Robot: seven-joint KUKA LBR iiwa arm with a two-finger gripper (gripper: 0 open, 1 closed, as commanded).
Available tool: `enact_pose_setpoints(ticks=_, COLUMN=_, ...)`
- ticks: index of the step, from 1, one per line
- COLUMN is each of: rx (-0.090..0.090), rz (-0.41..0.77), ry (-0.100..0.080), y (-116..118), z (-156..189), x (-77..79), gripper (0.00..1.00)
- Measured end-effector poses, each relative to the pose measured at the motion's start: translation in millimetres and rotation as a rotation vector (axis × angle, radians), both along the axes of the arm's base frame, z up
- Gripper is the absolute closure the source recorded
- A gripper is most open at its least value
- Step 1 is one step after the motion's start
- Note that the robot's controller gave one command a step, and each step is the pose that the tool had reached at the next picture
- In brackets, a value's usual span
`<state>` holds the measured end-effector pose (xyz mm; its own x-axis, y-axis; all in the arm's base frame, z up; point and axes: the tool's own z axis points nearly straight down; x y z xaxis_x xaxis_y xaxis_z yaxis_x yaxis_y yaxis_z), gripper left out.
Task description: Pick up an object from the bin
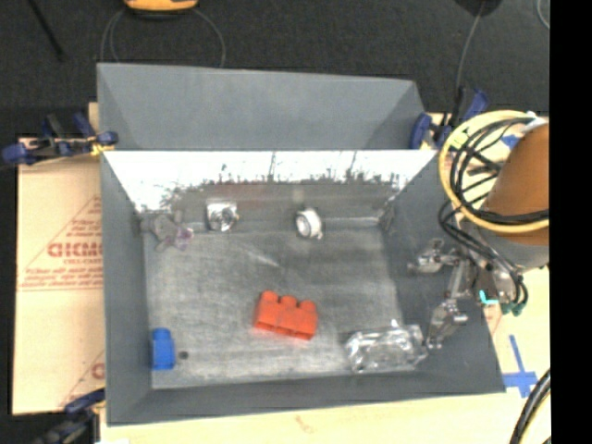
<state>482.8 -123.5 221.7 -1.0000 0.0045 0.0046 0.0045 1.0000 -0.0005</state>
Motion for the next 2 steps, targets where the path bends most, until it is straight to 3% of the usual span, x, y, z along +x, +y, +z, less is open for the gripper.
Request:
enact_pose_setpoints(ticks=1, rx=0.002, rz=-0.134, ry=0.0, y=39.2, z=-112.0, x=-8.0, gripper=0.0)
enact_pose_setpoints(ticks=2, rx=-0.002, rz=-0.129, ry=-0.01, y=36.8, z=-107.8, x=-5.3, gripper=1.0)
